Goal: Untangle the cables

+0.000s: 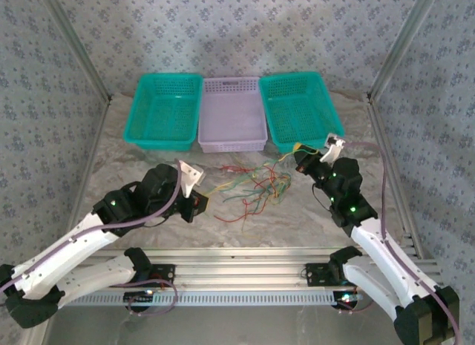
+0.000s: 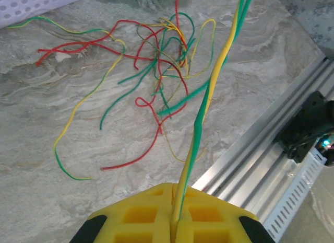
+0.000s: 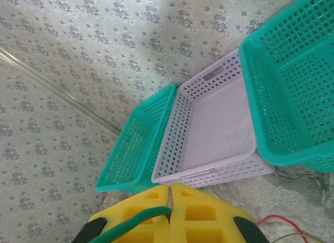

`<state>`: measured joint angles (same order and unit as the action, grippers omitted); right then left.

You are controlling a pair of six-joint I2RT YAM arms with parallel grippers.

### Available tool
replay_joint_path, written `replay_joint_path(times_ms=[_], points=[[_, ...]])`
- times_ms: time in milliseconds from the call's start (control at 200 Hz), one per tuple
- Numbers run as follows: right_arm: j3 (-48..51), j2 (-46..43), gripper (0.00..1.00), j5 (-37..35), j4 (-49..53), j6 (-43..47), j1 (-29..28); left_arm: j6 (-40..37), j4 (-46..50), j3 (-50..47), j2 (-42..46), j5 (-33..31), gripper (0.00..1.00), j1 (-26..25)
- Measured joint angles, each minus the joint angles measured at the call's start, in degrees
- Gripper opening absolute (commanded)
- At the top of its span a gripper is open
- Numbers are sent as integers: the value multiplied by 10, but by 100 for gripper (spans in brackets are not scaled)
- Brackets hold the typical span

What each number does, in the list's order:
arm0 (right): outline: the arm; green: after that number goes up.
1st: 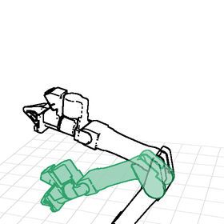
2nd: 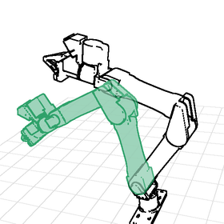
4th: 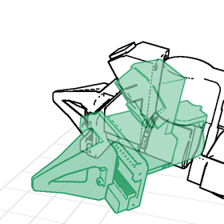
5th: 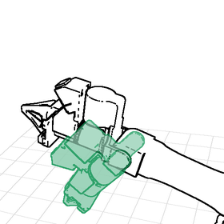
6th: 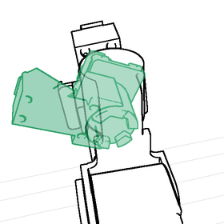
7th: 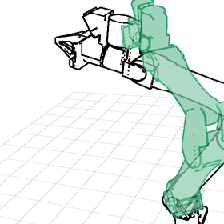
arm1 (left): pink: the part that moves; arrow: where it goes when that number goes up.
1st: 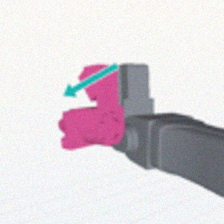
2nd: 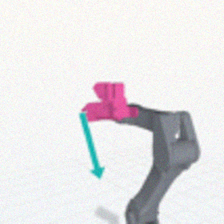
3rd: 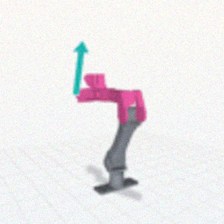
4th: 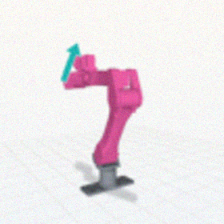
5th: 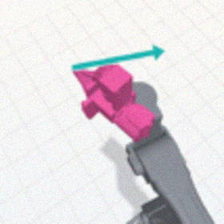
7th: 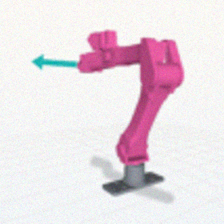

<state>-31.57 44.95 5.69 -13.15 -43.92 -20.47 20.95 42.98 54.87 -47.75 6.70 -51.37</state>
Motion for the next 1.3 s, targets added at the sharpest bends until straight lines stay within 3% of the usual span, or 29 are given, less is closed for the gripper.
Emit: replay_joint_path(times_ms=[335,500,799,1054,1299], points=[[-19,-24,0,-75,73,17,19,21,58,5,23,53,0,0],[-32,-27,0,-89,105,19,24,27,82,27,40,37,0,0],[-71,-39,0,-134,174,17,34,49,99,54,71,-67,0,-2],[-78,-37,0,-295,237,14,102,88,202,76,91,-225,0,10],[-82,-39,0,-369,254,20,114,104,256,112,94,-344,0,35]])
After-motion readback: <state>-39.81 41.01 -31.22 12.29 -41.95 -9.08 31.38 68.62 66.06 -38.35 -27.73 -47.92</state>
